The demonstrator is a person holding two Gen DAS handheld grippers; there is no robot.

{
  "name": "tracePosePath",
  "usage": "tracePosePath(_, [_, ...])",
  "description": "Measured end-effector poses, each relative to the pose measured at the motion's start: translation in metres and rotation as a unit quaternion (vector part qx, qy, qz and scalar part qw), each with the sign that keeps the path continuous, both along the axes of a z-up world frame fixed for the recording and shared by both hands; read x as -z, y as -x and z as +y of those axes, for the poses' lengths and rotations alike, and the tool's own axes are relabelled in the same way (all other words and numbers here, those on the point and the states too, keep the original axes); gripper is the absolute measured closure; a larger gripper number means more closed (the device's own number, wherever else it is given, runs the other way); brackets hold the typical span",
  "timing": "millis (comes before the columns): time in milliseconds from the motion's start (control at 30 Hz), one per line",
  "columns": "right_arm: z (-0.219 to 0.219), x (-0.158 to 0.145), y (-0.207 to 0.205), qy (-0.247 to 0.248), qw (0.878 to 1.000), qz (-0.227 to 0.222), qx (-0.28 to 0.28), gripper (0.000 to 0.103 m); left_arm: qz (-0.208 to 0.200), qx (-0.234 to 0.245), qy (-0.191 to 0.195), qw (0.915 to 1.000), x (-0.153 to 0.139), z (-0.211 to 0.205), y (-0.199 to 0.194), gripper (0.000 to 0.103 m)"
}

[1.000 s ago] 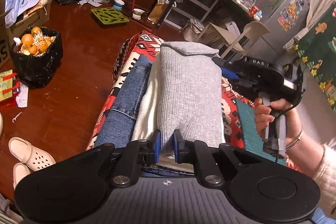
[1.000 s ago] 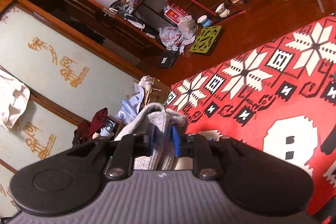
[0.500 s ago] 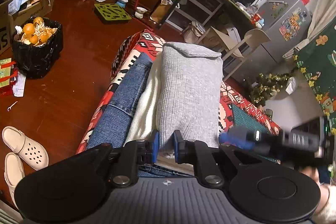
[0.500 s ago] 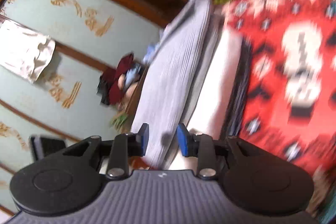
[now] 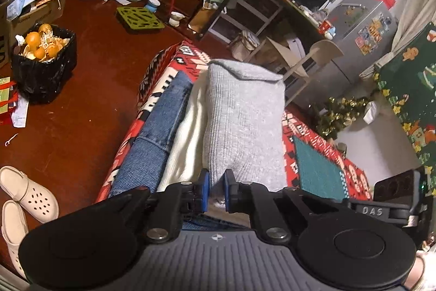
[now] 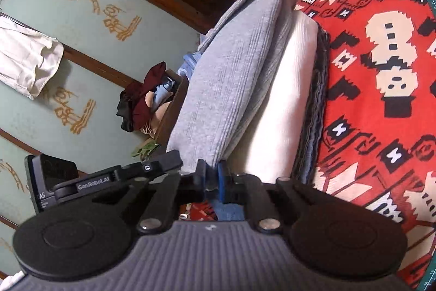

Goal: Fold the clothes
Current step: 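Lower the folded shirt onto the stack and open both tools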

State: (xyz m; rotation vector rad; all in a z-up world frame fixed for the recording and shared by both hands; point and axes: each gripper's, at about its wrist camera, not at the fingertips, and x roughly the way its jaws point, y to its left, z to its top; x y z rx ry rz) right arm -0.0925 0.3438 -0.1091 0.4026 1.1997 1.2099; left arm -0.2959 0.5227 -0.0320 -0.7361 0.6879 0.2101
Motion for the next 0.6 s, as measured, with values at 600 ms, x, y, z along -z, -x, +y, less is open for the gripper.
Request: tracePosePath(600, [-0.021,-0.061,-0.017,0.001,0.992,-0.13,-0.001,0.081,-0.038,0.012,-0.05,0.998,-0.042,-0.009,0.01,0.08])
